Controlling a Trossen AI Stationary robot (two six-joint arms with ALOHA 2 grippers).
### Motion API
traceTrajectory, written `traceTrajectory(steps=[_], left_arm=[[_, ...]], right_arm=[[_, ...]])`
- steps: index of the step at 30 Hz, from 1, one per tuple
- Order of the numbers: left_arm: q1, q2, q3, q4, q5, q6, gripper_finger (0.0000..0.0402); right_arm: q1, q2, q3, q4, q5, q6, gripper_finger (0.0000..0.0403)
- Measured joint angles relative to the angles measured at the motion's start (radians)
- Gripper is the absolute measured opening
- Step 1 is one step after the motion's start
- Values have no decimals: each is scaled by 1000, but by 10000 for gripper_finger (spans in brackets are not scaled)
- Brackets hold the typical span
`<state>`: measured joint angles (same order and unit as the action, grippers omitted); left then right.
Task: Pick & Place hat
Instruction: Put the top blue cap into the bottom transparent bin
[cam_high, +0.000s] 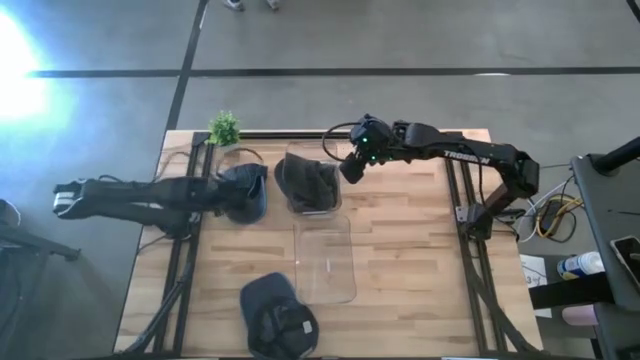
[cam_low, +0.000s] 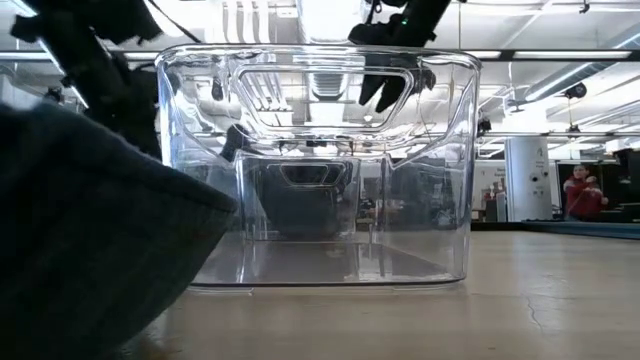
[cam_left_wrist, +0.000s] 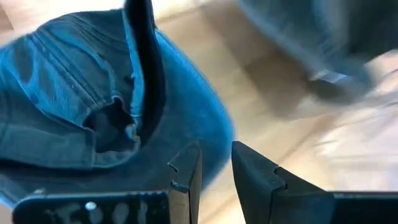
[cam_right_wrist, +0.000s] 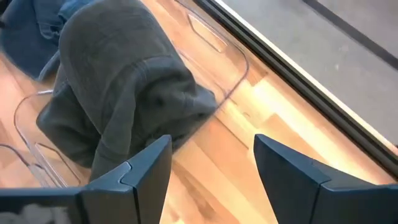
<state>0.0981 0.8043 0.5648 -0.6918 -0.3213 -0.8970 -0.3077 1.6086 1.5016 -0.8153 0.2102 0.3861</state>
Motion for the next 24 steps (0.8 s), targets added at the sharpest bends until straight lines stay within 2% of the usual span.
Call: traceTrajectory(steps=[6, 10, 17, 24], left_arm=[[104, 184, 85, -12, -21, 15, 100], [166, 293, 151, -7, -15, 23, 147], [199, 451, 230, -14, -81, 34, 227], [222, 573, 233, -10, -88, 39, 236]], right_arm=[[0, -28, -32, -51, 6, 45, 224], [0, -32, -60, -69, 33, 69, 224], [0, -33, -102, -70, 37, 93, 224], [0, -33, -117, -69, 39, 94, 224]])
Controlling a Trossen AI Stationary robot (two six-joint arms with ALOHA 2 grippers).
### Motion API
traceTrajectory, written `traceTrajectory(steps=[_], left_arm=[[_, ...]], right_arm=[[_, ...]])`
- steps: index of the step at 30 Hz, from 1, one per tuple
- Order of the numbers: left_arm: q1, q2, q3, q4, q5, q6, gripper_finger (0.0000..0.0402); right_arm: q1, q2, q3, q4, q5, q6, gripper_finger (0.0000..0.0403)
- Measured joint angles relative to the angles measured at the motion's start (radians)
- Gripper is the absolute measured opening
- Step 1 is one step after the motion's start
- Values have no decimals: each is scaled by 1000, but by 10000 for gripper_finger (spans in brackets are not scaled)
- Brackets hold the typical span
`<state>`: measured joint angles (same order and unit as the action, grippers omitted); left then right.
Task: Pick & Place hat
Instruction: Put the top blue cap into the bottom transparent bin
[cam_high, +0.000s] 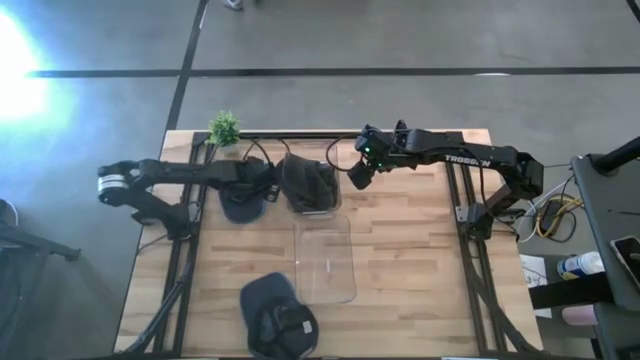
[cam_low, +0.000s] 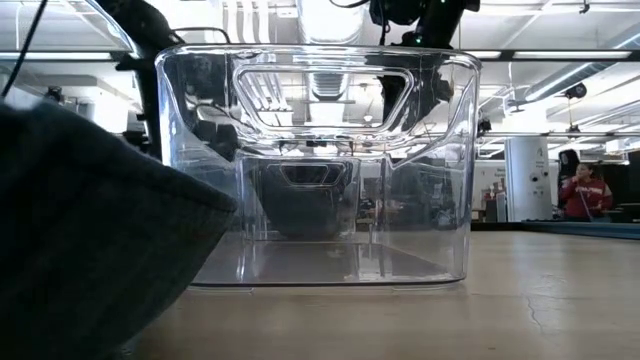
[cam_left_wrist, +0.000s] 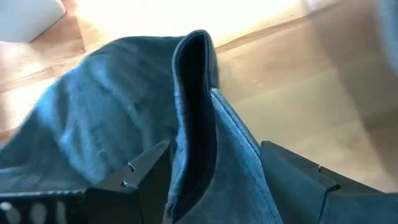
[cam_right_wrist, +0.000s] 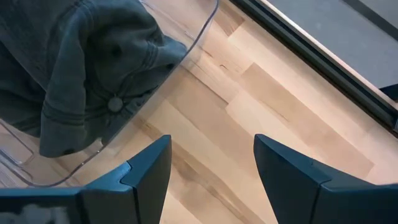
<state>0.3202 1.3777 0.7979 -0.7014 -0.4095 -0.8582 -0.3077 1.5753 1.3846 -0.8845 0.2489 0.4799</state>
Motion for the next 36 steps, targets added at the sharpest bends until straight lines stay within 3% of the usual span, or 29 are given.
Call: traceTrajectory(steps=[5, 12, 17, 36], left_arm=[[-1, 58, 0, 38, -39, 20, 236], [-20, 31, 35, 31, 15, 1, 236], [-22, 2, 30, 27, -46, -6, 236], [-17, 102, -9, 43, -94, -34, 236]], right_arm=[[0, -4, 0, 0, 0, 0, 224], [0, -5, 0, -1, 0, 16, 224], [-1, -5, 0, -1, 0, 15, 224], [-5, -5, -5, -2, 8, 19, 224]])
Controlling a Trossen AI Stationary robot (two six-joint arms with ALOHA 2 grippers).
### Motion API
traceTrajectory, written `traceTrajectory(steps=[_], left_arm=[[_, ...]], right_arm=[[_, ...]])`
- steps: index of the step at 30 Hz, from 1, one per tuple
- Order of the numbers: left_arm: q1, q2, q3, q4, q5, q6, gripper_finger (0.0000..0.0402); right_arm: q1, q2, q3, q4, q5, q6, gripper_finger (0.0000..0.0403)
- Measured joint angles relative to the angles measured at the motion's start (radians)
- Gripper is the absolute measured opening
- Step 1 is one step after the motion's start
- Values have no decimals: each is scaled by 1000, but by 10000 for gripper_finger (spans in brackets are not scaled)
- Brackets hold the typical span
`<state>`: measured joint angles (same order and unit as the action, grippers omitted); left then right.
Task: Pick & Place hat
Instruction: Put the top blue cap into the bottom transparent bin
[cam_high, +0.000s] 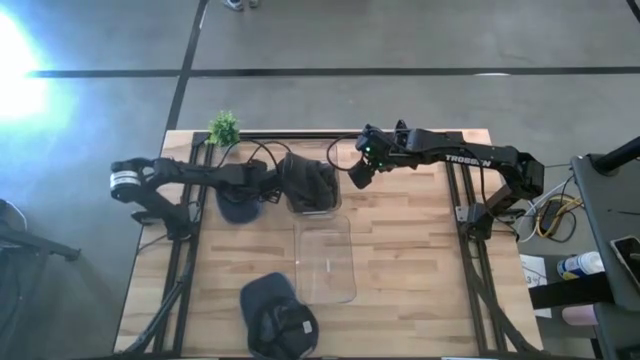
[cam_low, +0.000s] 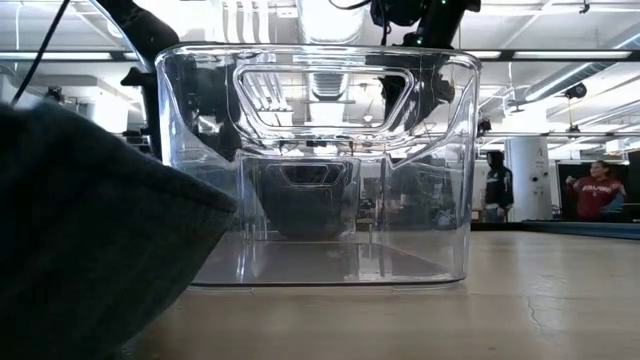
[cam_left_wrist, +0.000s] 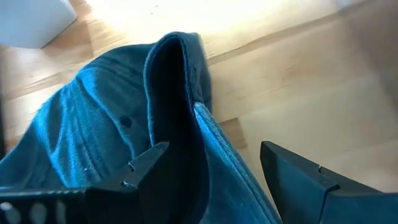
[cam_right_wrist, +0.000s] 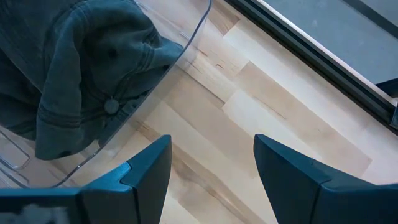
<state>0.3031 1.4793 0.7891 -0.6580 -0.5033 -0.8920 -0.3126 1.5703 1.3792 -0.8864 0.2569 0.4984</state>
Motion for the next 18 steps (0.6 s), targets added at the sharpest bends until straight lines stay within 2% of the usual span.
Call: traceTrajectory(steps=[5, 8, 12, 17, 18], left_arm=[[0, 17, -1, -85, -13, 0, 230], [-1, 13, -1, -112, -13, 0, 203], [-1, 8, -1, -114, 0, 0, 135], [-1, 8, 12, -156, 11, 1, 24], [-1, 8, 17, -177, 8, 1, 15]], right_arm=[[0, 0, -9, -1, 0, 0, 224], [0, 0, -17, -1, 0, -3, 224], [0, 0, -31, 0, 0, -4, 224], [0, 0, -54, 1, 0, -4, 224], [0, 0, -57, -1, -2, -3, 224]])
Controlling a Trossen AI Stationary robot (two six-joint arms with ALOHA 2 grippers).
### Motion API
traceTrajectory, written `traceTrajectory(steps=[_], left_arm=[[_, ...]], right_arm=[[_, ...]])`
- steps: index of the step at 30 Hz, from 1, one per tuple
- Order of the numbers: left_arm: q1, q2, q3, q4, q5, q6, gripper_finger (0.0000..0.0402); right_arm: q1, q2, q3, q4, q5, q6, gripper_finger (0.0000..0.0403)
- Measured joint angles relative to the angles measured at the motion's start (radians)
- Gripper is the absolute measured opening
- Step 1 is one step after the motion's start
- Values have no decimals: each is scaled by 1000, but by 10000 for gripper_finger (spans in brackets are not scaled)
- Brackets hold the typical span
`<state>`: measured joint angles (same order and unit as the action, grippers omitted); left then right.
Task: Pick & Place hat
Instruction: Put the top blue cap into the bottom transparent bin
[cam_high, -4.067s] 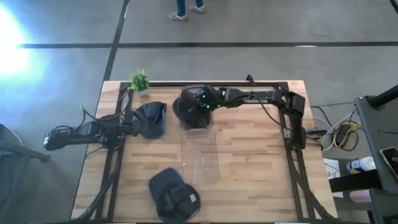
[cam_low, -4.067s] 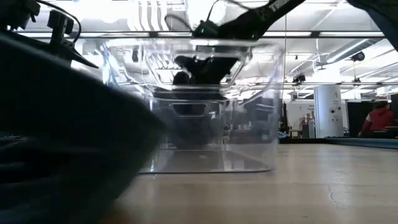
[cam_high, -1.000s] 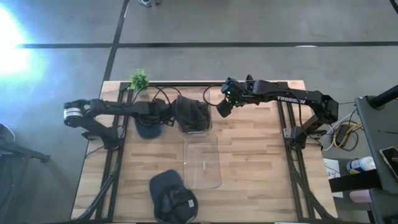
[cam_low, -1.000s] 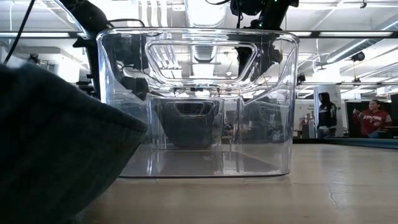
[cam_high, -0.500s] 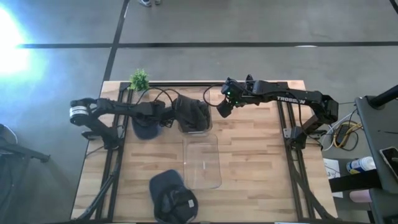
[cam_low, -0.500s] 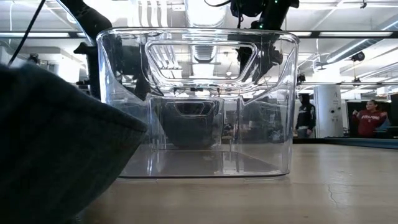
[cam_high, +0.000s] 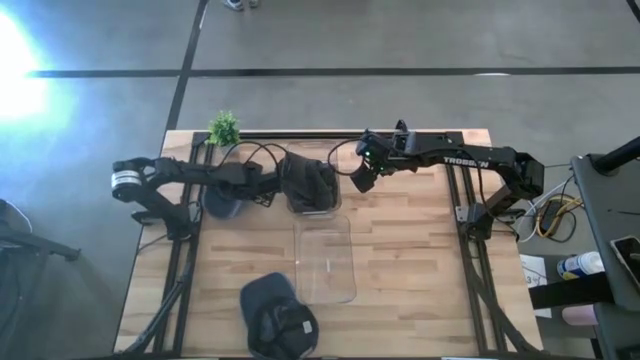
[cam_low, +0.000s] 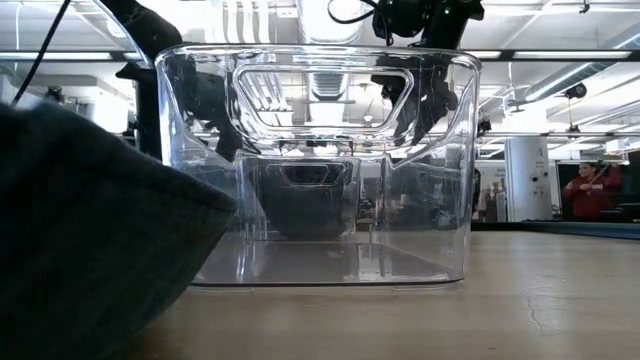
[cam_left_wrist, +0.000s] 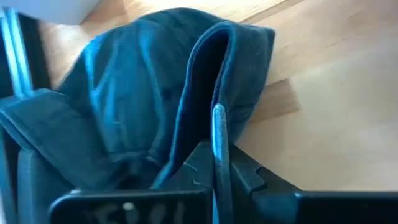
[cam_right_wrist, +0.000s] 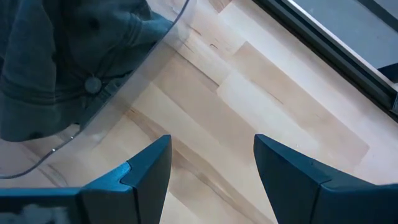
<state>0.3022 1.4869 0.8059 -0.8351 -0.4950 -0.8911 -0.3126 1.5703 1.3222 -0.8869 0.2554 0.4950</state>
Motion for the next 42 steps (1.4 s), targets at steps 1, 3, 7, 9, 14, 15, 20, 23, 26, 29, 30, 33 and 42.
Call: traceTrajectory(steps=[1, 3, 7, 9, 14, 15, 20, 23, 26, 29, 30, 33, 42], left_arm=[[0, -1, 7, -24, 0, 0, 13], [-3, -11, 28, -75, 7, 1, 12], [-43, -79, 96, -195, 17, -1, 7], [-72, -133, 140, -253, 18, -13, 6], [-170, -304, 253, -318, 46, -86, 6], [-192, -339, 274, -313, 57, -105, 6], [-325, -514, 321, -70, 149, -129, 6], [-389, -577, 308, 142, 209, -141, 6], [-431, -595, 281, 326, 260, -140, 6], [-454, -572, 256, 411, 304, -165, 6], [-463, -559, 242, 440, 317, -176, 6], [-489, -513, 185, 561, 366, -218, 6], [-521, -401, -43, 1100, 307, -421, 7]], right_arm=[[0, 0, -2, 1, 0, 0, 224], [0, 0, -3, 1, -1, 0, 224], [0, -1, -4, 10, -1, -5, 224], [0, -4, -4, 11, -1, -8, 224], [0, -22, -4, 20, -3, -6, 224], [0, -26, -4, 24, -5, -3, 224], [0, -61, -4, 63, -21, 34, 224], [0, -76, -4, 73, -28, 88, 224], [6, -86, -4, 77, -41, 136, 224], [27, -95, -4, 77, -51, 187, 224], [35, -101, -4, 77, -51, 206, 224], [82, -131, -4, 76, 1, 276, 224], [269, -221, -3, -42, 226, 597, 223]])
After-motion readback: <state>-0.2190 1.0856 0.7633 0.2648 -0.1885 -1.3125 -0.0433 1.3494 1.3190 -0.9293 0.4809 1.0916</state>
